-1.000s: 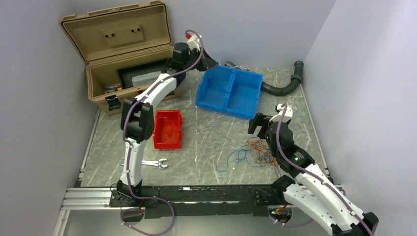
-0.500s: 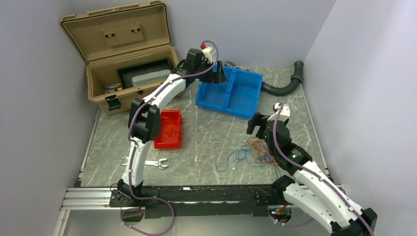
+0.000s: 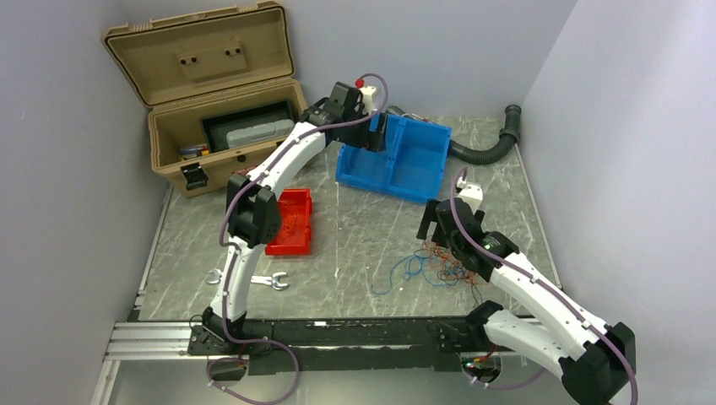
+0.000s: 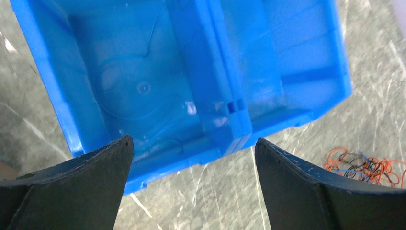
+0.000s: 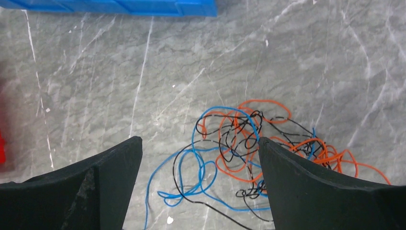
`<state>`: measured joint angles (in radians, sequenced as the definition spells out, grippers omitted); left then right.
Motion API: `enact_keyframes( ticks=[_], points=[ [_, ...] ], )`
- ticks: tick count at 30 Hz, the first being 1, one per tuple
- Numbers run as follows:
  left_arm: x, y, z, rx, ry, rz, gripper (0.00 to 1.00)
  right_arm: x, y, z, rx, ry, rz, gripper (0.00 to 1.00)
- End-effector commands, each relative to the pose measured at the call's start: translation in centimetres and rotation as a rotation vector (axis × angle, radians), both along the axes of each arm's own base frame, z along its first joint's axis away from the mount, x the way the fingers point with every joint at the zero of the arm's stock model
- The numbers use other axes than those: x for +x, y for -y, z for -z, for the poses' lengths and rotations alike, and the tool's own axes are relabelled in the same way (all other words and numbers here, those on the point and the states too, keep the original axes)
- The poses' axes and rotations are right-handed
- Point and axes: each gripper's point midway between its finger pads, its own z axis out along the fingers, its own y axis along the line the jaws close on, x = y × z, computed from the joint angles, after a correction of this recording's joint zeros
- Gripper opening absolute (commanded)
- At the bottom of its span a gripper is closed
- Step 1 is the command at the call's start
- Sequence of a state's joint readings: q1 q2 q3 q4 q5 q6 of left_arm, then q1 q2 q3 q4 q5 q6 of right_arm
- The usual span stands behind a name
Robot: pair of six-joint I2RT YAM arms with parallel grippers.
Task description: Untangle the cables
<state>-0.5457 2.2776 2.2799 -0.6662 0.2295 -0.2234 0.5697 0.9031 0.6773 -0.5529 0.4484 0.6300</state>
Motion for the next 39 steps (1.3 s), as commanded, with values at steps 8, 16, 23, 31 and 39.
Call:
enact_keyframes(
  ticks=[8,16,23,31,39],
  points=[
    [-8.8,-0.4,-5.8,-0.202,0.035,0.149,0.94,-3.7,2.6,2.1,0.052,-0.143,0.206,0.64],
    [-20.9,1.4,-4.2,-0.260,0.056,0.364,0.93,-6.0,2.4,3.8,0.093,-0.246,0.224,0.76],
    [-26.9,3.6,-0.6,-0.296,0.025,0.479,0.93,-7.3,1.8,2.7,0.171,-0.310,0.293,0.78],
    [-28.6,7.1,4.2,-0.285,-0.057,0.543,0.89,-7.7,2.8,-0.4,0.151,-0.340,0.392,0.79],
    [-29.9,10.5,7.9,-0.183,-0.074,0.613,0.82,-8.7,0.4,2.9,0.373,-0.372,0.447,0.78]
  ],
)
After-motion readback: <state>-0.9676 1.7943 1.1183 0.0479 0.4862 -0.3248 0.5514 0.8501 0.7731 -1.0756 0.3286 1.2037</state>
